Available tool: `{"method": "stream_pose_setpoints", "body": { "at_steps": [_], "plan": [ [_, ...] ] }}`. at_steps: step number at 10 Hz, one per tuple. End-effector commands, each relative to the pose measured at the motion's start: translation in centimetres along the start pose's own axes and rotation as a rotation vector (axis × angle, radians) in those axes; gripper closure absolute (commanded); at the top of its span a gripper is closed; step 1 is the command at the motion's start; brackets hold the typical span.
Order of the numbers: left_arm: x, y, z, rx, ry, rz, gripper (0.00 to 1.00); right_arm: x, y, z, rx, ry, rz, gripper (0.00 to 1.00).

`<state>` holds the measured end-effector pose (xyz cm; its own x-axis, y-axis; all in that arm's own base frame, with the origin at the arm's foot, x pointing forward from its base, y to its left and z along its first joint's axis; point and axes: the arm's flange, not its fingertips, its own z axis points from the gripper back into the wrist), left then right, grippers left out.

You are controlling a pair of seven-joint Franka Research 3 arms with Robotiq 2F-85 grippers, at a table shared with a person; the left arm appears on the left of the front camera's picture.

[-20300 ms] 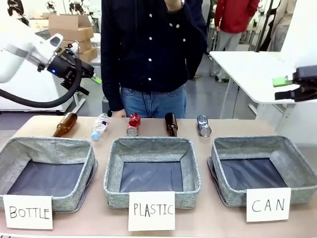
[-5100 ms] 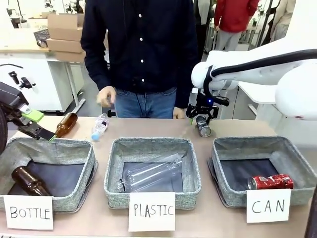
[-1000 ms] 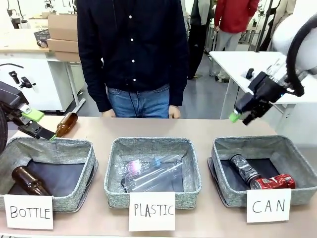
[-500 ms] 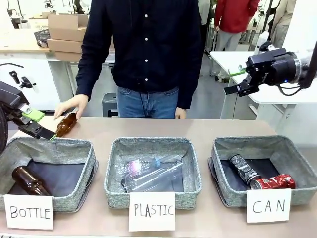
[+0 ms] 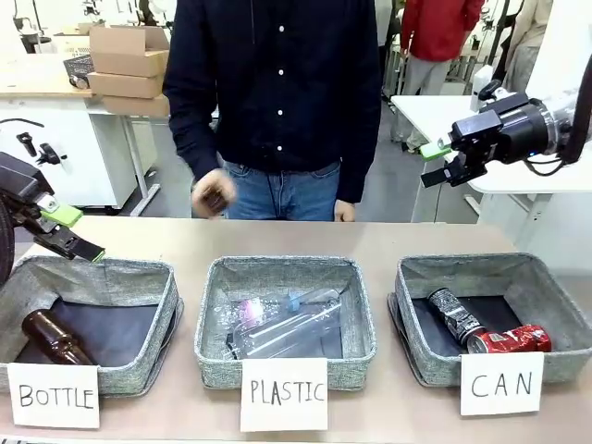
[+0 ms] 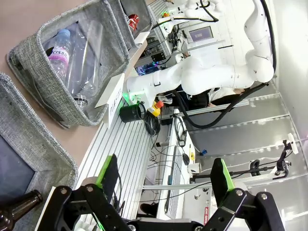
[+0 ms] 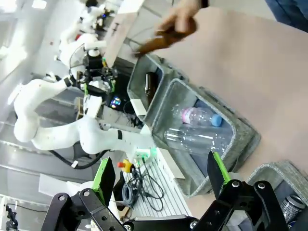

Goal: Sort the can waste into the basket.
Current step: Pick up the can waste from the table and place it in the right Fabric basket.

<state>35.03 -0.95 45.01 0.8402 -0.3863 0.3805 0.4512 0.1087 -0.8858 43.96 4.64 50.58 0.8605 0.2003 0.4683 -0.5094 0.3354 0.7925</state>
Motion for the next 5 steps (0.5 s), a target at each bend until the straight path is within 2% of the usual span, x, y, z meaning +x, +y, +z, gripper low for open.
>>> {"method": "stream_pose_setpoints", "body": {
  "at_steps": [1, 5],
  "plan": [
    [-0.23, -0.30, 0.23, -0.007, 0.007, 0.005, 0.00, 0.16, 0.53, 0.21, -0.016, 0.000, -0.024, 0.00],
    [-0.23, -0.30, 0.23, -0.007, 0.007, 0.005, 0.00, 0.16, 0.53, 0.21, -0.016, 0.000, -0.024, 0.00]
  ]
}}
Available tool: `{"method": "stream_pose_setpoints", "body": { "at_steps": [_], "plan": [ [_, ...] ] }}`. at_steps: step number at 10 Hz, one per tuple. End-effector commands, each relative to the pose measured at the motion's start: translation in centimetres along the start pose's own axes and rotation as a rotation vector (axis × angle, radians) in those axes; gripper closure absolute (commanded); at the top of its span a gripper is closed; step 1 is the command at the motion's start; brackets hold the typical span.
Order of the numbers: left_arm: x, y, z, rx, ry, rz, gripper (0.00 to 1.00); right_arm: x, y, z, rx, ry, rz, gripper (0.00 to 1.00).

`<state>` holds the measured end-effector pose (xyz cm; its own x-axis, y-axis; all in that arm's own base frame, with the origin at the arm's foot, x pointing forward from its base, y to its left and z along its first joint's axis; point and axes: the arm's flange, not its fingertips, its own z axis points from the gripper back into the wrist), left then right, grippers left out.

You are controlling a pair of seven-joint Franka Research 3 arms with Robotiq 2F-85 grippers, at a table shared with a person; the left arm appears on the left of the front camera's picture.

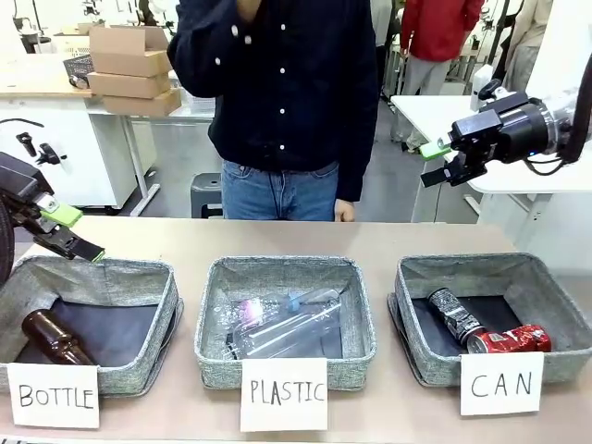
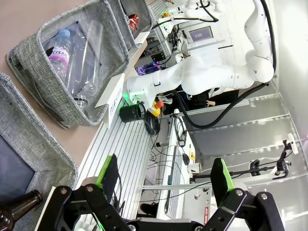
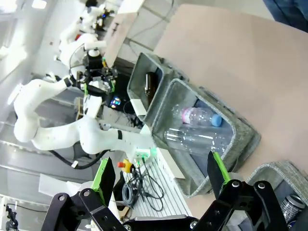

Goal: Sort the can waste into the basket.
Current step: Pick up the can waste from the table and place it in the right Fabric basket.

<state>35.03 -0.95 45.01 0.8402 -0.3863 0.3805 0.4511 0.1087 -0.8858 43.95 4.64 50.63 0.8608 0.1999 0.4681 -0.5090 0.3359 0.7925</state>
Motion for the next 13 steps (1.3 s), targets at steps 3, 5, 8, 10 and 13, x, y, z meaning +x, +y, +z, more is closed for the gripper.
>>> {"method": "stream_pose_setpoints", "body": {
  "at_steps": [3, 5, 8, 10, 13],
  "plan": [
    [-0.23, -0.30, 0.23, -0.007, 0.007, 0.005, 0.00, 0.16, 0.49, 0.19, -0.015, 0.001, -0.023, 0.00],
    [-0.23, -0.30, 0.23, -0.007, 0.007, 0.005, 0.00, 0.16, 0.49, 0.19, -0.015, 0.001, -0.023, 0.00],
    [-0.23, -0.30, 0.23, -0.007, 0.007, 0.005, 0.00, 0.16, 0.49, 0.19, -0.015, 0.001, -0.023, 0.00],
    [-0.23, -0.30, 0.23, -0.007, 0.007, 0.005, 0.00, 0.16, 0.49, 0.19, -0.015, 0.001, -0.023, 0.00],
    [-0.23, -0.30, 0.23, -0.007, 0.007, 0.005, 0.00, 0.16, 0.49, 0.19, -0.015, 0.001, -0.023, 0.00]
  ]
}}
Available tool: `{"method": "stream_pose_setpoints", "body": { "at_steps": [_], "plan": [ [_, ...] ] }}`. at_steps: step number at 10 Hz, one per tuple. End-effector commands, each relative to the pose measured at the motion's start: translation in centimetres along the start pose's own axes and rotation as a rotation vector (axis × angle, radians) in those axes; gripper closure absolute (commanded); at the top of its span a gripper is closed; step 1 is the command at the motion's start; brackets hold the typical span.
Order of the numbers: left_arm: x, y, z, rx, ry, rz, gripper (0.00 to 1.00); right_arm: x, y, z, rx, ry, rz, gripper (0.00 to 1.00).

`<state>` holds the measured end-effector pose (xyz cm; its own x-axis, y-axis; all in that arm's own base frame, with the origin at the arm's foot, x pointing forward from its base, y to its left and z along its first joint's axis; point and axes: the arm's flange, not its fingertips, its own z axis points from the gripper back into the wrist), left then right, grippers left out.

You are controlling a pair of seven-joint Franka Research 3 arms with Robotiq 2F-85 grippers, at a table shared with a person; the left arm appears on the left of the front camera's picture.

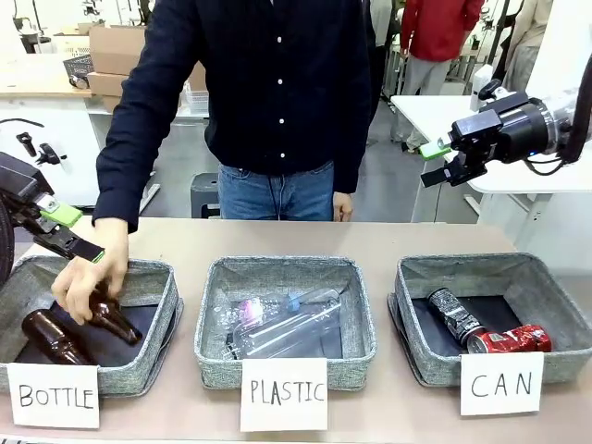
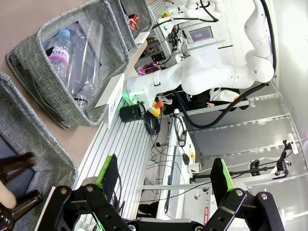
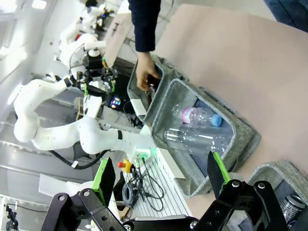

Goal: Sort the can waste into the basket.
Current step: Pick up the can waste from the table and place it in the right Fabric basket.

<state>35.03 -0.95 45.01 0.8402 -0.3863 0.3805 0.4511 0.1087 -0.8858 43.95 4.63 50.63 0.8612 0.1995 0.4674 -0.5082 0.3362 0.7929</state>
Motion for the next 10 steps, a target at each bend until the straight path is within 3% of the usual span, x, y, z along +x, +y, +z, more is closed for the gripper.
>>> {"method": "stream_pose_setpoints", "body": {
  "at_steps": [1, 10],
  "plan": [
    [-0.23, -0.30, 0.23, -0.007, 0.007, 0.005, 0.00, 0.16, 0.49, 0.18, -0.015, 0.001, -0.022, 0.00],
    [-0.23, -0.30, 0.23, -0.007, 0.007, 0.005, 0.00, 0.16, 0.49, 0.18, -0.015, 0.001, -0.022, 0.00]
  ]
}}
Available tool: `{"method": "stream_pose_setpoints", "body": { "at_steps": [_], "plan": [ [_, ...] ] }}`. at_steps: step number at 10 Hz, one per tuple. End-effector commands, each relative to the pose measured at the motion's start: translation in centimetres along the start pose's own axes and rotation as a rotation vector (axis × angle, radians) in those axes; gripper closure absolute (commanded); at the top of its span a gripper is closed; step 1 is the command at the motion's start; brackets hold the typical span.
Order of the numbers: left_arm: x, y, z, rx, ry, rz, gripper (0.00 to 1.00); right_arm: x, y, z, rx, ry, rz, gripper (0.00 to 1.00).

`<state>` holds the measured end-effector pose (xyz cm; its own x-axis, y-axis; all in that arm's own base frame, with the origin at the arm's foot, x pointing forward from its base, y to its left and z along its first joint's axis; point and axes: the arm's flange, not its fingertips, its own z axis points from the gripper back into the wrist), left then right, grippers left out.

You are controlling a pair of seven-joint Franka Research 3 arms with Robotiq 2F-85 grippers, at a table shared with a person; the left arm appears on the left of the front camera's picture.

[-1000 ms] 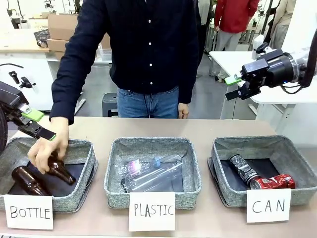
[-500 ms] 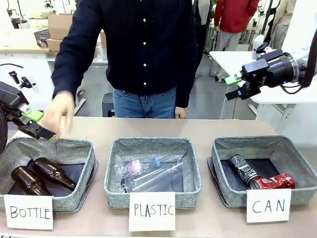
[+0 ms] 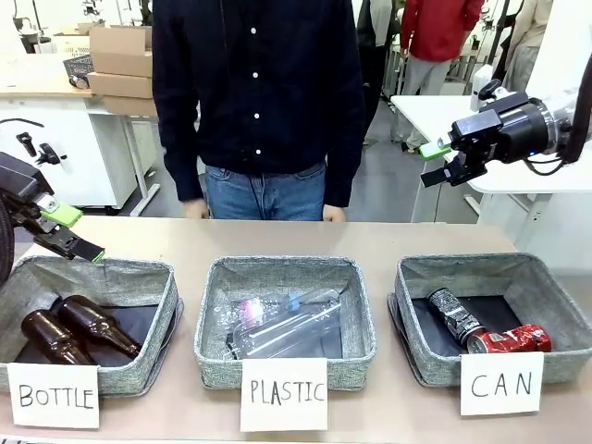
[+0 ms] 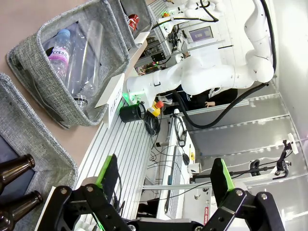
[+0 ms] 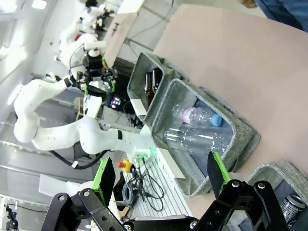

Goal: Sort the can waste into the basket.
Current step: Pick up the can waste from the table and place it in the right Fabric basket.

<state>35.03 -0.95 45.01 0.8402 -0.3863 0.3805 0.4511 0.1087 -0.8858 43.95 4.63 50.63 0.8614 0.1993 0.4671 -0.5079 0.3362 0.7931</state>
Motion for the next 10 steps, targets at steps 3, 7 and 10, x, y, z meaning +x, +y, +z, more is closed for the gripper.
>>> {"method": "stream_pose_setpoints", "body": {
  "at_steps": [3, 7, 10],
  "plan": [
    [-0.23, -0.30, 0.23, -0.007, 0.007, 0.005, 0.00, 0.16, 0.49, 0.18, -0.015, 0.001, -0.022, 0.00],
    [-0.23, -0.30, 0.23, -0.007, 0.007, 0.005, 0.00, 0.16, 0.49, 0.18, -0.015, 0.001, -0.022, 0.00],
    [-0.23, -0.30, 0.23, -0.007, 0.007, 0.005, 0.00, 0.16, 0.49, 0.18, -0.015, 0.001, -0.022, 0.00]
  ]
}}
